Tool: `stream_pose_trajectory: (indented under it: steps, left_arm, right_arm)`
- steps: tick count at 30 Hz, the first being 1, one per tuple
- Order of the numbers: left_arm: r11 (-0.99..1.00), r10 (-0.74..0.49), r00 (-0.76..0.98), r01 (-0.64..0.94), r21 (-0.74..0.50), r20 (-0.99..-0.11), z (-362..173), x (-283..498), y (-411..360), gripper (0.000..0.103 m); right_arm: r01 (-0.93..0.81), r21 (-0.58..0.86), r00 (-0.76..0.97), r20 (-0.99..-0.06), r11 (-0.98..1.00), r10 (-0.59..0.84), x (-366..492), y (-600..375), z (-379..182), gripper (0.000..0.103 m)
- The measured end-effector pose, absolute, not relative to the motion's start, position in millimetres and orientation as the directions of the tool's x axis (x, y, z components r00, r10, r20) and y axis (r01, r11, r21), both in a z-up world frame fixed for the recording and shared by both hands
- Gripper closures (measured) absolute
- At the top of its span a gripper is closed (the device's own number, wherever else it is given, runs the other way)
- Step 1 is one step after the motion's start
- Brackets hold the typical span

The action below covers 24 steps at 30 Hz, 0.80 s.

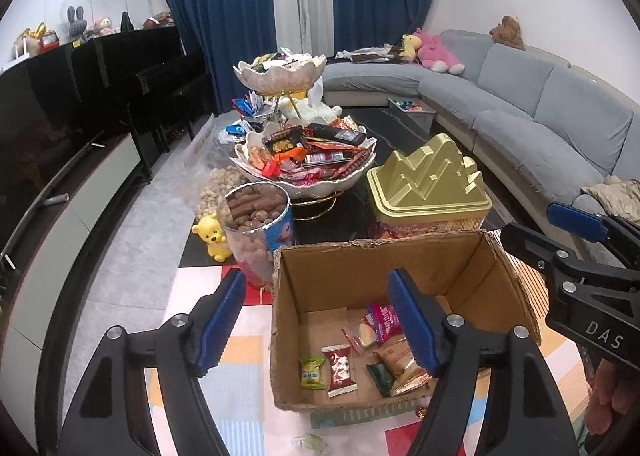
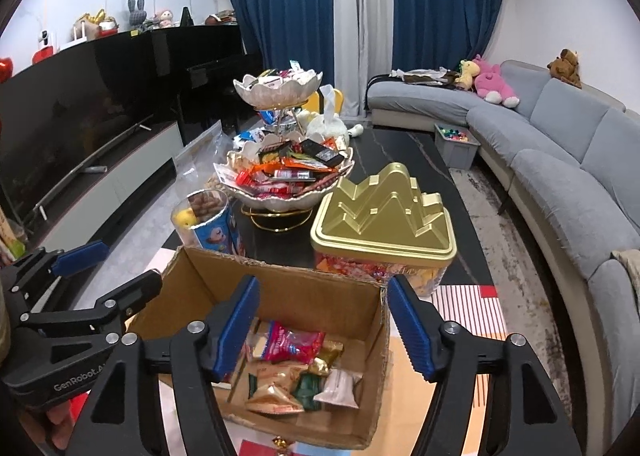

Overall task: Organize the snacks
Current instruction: 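Withdraw both open tools from the box toward the remaining candies on the rug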

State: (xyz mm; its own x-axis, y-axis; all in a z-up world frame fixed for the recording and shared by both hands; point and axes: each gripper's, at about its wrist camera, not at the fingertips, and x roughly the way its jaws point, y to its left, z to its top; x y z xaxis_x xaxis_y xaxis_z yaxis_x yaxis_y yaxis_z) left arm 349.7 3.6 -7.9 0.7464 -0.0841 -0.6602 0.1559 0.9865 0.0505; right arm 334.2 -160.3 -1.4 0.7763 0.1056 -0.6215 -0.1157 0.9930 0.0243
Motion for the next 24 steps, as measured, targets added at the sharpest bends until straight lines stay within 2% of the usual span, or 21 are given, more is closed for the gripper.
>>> stream_pose_trajectory:
  steps: [24]
  left_arm:
    - [0.976, -0.068, 0.804, 0.177, 0.128, -0.591, -12, 281, 13, 0.025]
  right_arm:
    - [-0.046, 0.054, 0.815, -0.575, 0.997, 0.069, 262, -159, -8, 0.036]
